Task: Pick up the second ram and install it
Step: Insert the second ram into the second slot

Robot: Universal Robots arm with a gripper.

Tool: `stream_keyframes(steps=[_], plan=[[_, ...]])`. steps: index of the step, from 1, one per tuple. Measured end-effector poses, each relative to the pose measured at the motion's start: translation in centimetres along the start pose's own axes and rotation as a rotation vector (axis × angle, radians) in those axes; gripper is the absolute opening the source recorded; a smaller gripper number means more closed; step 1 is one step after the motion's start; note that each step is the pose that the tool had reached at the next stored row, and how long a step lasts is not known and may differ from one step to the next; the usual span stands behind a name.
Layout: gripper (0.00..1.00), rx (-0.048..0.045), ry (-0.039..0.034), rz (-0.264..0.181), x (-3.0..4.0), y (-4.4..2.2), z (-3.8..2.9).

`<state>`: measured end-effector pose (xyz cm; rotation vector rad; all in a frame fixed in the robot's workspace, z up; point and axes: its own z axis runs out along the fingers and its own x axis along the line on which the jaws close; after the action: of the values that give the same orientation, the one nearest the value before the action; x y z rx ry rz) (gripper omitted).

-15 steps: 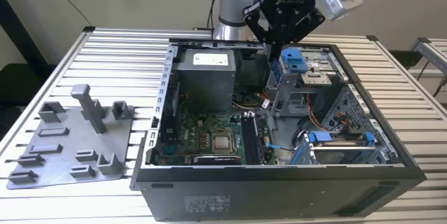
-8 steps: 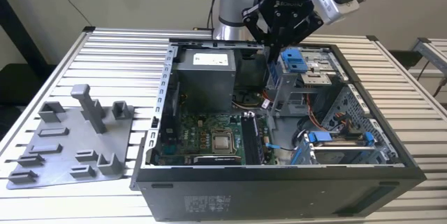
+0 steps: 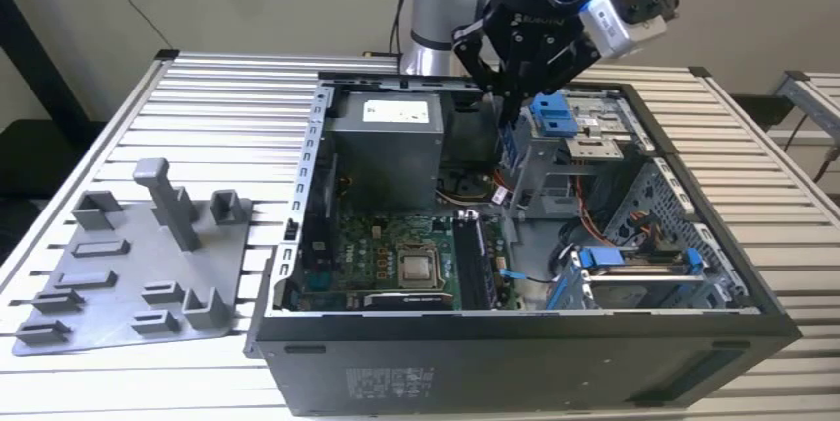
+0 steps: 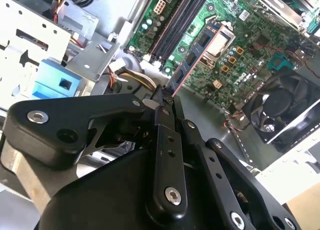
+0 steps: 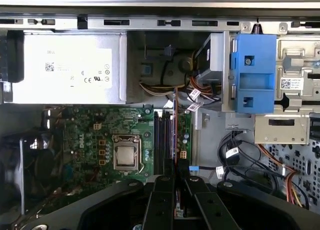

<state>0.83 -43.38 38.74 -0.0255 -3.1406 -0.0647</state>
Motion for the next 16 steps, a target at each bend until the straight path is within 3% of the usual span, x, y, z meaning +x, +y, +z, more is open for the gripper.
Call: stream_keyframes(steps=[16], plan=[[0.14, 0.0014, 0.0022, 0.0, 0.0, -0.13, 3.08]])
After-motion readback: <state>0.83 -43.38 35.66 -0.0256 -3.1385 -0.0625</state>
